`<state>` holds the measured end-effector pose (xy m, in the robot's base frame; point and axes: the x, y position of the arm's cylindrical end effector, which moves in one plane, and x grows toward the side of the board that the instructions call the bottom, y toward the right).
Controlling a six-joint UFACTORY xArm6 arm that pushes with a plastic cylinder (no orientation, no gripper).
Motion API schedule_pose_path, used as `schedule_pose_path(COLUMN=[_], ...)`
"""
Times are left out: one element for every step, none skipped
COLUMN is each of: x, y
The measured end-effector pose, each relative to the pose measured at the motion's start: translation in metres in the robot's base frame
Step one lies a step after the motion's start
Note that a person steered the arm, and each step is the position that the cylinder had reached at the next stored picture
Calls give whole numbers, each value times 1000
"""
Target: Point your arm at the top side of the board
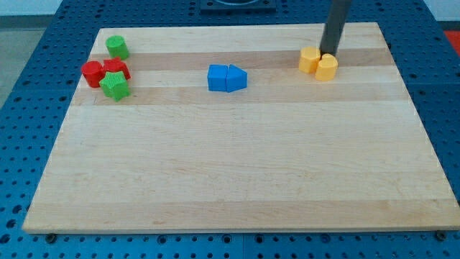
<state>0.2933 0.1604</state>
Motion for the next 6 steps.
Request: schedule_pose_path(x=[-57, -69, -77, -100, -102, -101], y=[-7, -41, -24, -24, -24, -25])
